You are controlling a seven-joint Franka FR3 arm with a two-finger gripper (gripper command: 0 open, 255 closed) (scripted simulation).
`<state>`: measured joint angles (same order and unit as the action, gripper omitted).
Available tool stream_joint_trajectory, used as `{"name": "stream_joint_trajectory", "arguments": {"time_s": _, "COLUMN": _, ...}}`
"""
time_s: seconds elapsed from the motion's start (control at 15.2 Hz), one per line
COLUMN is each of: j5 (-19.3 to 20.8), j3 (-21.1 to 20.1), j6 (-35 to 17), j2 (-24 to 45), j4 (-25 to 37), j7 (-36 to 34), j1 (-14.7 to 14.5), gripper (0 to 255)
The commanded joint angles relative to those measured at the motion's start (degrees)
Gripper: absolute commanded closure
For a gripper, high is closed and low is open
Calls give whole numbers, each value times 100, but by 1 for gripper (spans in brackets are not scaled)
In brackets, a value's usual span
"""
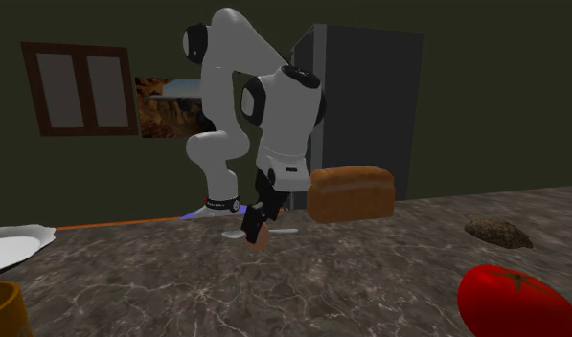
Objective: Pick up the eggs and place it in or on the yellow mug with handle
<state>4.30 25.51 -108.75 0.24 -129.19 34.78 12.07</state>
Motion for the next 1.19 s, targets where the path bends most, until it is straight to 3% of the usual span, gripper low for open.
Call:
{"name": "stream_joint_trajectory", "arguments": {"time_s": 0.0, "j5": -6, "j3": 10, "j6": -168, "j2": 41, "j4": -129, "j7": 14, "j1": 10, "gripper": 0}}
{"name": "stream_joint_trajectory", "arguments": {"time_s": 0.13, "j5": -13, "j3": 17, "j6": -374, "j2": 86, "j4": -293, "j7": 25, "j1": 18, "gripper": 0}}
{"name": "stream_joint_trajectory", "arguments": {"time_s": 0.66, "j5": -13, "j3": 17, "j6": -374, "j2": 86, "j4": -293, "j7": 25, "j1": 18, "gripper": 0}}
{"name": "stream_joint_trajectory", "arguments": {"time_s": 0.73, "j5": -13, "j3": 17, "j6": -374, "j2": 85, "j4": -293, "j7": 25, "j1": 18, "gripper": 255}}
{"name": "stream_joint_trajectory", "arguments": {"time_s": 1.12, "j5": -13, "j3": 17, "j6": -373, "j2": 85, "j4": -293, "j7": 25, "j1": 18, "gripper": 255}}
